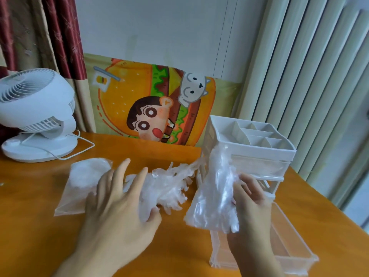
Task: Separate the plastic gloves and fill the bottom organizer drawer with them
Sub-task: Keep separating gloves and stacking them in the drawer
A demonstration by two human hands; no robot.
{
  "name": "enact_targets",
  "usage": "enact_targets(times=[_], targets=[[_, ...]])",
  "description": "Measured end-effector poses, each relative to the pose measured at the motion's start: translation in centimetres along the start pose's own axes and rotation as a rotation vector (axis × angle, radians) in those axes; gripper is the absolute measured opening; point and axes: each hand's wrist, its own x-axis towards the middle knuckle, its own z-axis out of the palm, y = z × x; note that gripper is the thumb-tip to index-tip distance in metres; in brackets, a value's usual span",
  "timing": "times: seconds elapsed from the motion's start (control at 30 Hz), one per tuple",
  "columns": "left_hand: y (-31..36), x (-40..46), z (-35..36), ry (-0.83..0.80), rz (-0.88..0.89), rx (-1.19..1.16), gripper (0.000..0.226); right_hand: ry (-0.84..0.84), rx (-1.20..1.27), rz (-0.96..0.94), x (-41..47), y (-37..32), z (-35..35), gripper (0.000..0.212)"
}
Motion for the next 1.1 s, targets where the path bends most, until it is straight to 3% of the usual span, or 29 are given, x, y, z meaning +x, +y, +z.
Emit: enact_targets(times=[0.03, 0.13, 0.17, 0.23, 0.3, 0.43, 0.5, 0.6, 0.67, 0.73, 0.8, 0.97, 1.1], targets=[[0.2, -0.1, -0.5, 0.061, -0.002, 0.014, 0.080, -0.110, -0.081, -0.026, 0.4, 0.3, 0.2, 0.036], [0.5, -0.4, 0.1, 0.334, 0.149, -0.211, 0.049, -0.121, -0.271, -0.131, -0.2, 1.8, 1.7, 0.036], [0.9, -0.5, 0.4, 0.295, 0.188, -0.411, 0.043, -0.123, -0.297, -0.161, -0.4, 2.2, 2.1, 0.036], [1.7, -0.7, 1.1, 0.039, 0.153, -0.818, 0.052, -0.204, -0.347, -0.222, -0.7, 2.8, 2.3, 0.036], [2.0, -0.7, 2.1, -0.124, 0.110, -0.998, 0.060, -0.314, -0.389, -0.208, -1.7, 3.8, 3.4, 0.042], [1.2, 0.1, 2.2, -0.125, -0.030, -1.261, 0.035, -0.325, -0.208, -0.047, -1.4, 3.7, 3.1, 0.054], [0.7, 0.5, 2.1, -0.107, -0.092, -1.332, 0.022, -0.347, -0.154, -0.025, -1.3, 3.4, 2.8, 0.060], [0.8, 0.1, 1.5, -0.142, -0.123, -1.344, 0.020, -0.444, -0.352, -0.002, -1.8, 3.5, 3.0, 0.063], [1.0, -0.1, 1.4, -0.127, -0.140, -1.360, 0.022, -0.516, -0.516, 0.002, -1.9, 4.0, 3.2, 0.041], [1.3, 0.2, 1.7, -0.027, -0.274, -1.437, 0.021, -0.503, -0.551, -0.043, -1.8, 4.2, 3.3, 0.008], [1.0, 0.8, 2.1, 0.055, -0.410, -1.464, 0.015, -0.432, -0.507, -0.015, -1.7, 4.2, 3.1, 0.029], [0.2, 1.8, 2.4, 0.106, -0.505, -1.586, 0.008, -0.318, -0.402, 0.072, -1.4, 3.7, 2.8, 0.025], [-0.6, 2.3, 2.8, 0.076, -0.543, -1.550, 0.020, -0.260, -0.448, 0.070, -1.5, 3.8, 2.8, 0.028]])
